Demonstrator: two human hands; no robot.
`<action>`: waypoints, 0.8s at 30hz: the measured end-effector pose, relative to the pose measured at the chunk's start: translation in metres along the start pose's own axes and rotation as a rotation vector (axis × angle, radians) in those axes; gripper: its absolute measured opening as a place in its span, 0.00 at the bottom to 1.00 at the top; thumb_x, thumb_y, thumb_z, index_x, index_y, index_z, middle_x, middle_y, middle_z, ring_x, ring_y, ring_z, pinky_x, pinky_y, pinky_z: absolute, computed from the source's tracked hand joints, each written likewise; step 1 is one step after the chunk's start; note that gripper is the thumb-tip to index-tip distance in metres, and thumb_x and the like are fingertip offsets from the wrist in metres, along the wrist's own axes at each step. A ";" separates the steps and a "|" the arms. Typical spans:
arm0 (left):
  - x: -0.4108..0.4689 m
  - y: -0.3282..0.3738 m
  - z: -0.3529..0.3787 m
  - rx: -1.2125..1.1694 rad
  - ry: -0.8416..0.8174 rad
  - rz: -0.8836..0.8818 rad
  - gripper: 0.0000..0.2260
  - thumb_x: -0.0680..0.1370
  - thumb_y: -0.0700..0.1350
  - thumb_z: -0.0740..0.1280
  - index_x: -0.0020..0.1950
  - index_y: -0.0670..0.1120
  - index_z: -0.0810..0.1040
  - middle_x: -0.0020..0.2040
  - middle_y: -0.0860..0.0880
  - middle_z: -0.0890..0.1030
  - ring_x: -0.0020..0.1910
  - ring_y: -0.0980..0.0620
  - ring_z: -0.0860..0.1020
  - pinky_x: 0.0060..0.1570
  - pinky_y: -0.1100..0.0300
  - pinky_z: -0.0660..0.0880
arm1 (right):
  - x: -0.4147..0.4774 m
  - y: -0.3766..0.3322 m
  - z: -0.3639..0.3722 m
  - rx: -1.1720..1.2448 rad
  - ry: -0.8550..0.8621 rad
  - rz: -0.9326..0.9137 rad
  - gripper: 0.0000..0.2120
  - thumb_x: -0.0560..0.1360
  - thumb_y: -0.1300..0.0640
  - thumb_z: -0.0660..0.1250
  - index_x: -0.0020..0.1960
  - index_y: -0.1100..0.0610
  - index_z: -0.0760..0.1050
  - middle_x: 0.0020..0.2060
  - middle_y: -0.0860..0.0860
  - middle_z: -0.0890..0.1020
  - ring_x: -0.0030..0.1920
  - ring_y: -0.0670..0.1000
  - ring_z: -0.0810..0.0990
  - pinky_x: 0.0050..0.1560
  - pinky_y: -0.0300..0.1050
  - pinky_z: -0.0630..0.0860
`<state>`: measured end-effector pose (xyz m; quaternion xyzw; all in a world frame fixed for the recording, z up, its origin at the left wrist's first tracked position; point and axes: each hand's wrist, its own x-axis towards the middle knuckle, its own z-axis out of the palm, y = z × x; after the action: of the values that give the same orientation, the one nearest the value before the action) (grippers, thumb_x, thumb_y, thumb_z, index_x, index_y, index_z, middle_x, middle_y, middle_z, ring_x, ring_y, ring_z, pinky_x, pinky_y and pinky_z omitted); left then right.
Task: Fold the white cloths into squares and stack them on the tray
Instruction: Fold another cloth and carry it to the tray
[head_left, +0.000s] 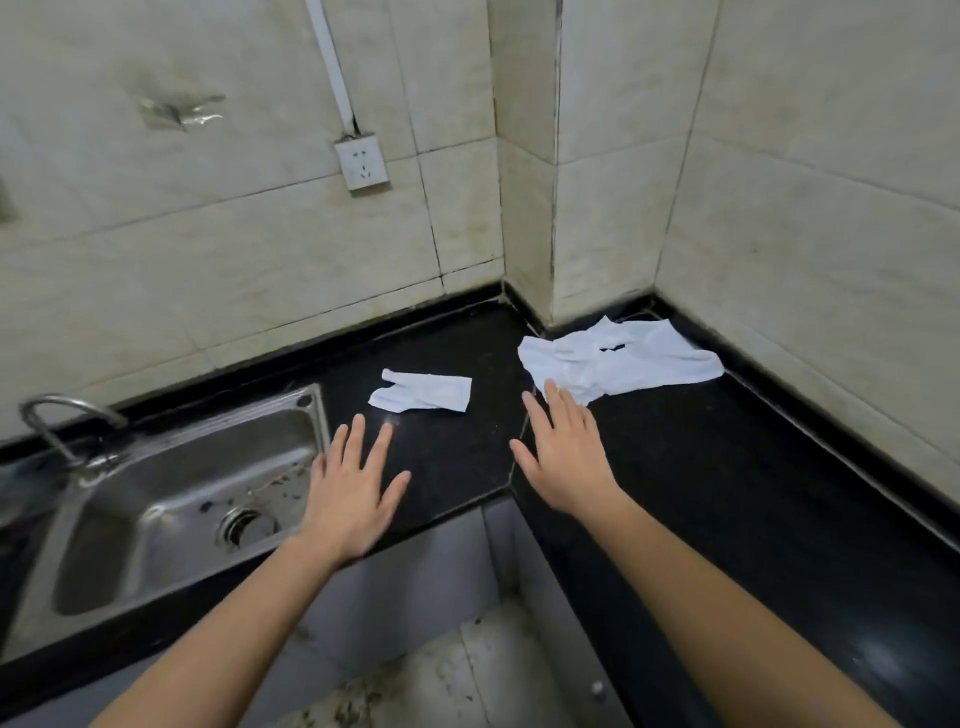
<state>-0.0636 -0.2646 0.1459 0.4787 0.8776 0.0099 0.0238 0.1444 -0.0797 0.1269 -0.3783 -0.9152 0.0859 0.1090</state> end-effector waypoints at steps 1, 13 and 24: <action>0.012 -0.007 0.004 -0.012 -0.017 -0.009 0.32 0.81 0.65 0.47 0.82 0.53 0.45 0.82 0.45 0.42 0.81 0.45 0.42 0.78 0.44 0.51 | 0.013 -0.002 0.006 0.015 -0.003 -0.004 0.32 0.82 0.42 0.57 0.81 0.56 0.55 0.80 0.60 0.55 0.80 0.61 0.53 0.78 0.59 0.54; 0.233 -0.080 0.071 -0.239 -0.117 -0.013 0.27 0.82 0.58 0.57 0.78 0.46 0.63 0.79 0.41 0.62 0.78 0.42 0.60 0.70 0.40 0.66 | 0.172 -0.021 0.104 0.027 -0.190 0.075 0.27 0.85 0.47 0.53 0.81 0.54 0.54 0.80 0.56 0.57 0.80 0.57 0.56 0.78 0.54 0.57; 0.404 -0.126 0.162 -0.175 -0.316 0.110 0.24 0.84 0.44 0.58 0.80 0.47 0.59 0.82 0.44 0.53 0.79 0.42 0.56 0.72 0.44 0.65 | 0.312 -0.046 0.205 -0.010 -0.545 0.171 0.38 0.80 0.63 0.60 0.82 0.54 0.43 0.81 0.55 0.38 0.77 0.59 0.56 0.70 0.56 0.68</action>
<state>-0.3800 0.0062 -0.0344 0.5175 0.8313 0.0121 0.2024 -0.1565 0.0947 -0.0167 -0.4174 -0.8760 0.1890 -0.1505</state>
